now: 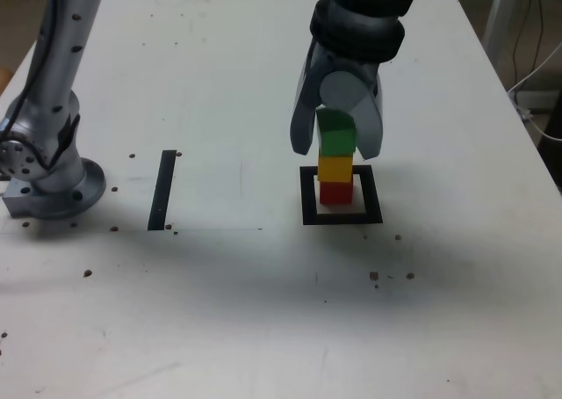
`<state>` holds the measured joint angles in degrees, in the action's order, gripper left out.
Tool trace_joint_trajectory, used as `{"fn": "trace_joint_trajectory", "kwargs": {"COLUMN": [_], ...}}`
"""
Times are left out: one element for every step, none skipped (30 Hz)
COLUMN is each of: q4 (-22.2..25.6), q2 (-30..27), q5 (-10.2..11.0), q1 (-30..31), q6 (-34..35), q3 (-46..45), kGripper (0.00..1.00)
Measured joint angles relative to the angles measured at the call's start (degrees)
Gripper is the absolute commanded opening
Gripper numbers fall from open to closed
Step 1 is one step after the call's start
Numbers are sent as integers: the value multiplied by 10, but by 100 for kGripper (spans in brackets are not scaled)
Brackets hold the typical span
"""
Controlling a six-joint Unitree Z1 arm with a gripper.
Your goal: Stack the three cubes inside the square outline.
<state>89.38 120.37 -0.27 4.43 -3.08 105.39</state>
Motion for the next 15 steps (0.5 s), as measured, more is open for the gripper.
{"fn": "trace_joint_trajectory", "kwargs": {"q4": [0,0,0,0,0,0,0,0,0,-1,-1,-2,-2,-3,-3], "q2": [0,0,0,0,0,0,0,0,0,0,-1,-2,-5,-10,-17], "q5": [0,0,0,0,0,-1,-1,-1,-1,0,0,2,4,7,10], "q1": [0,0,0,-1,-1,-1,-1,-1,-1,-1,-1,-1,-1,-1,-1], "q6": [0,0,0,0,0,0,0,0,0,0,0,0,0,0,0], "q3": [0,-1,-2,-2,-2,-2,-2,-3,-3,-3,-4,-4,-5,-5,-6], "kGripper": [99,99,99,99,99,99,99,99,99,99,99,99,99,99,99]}}
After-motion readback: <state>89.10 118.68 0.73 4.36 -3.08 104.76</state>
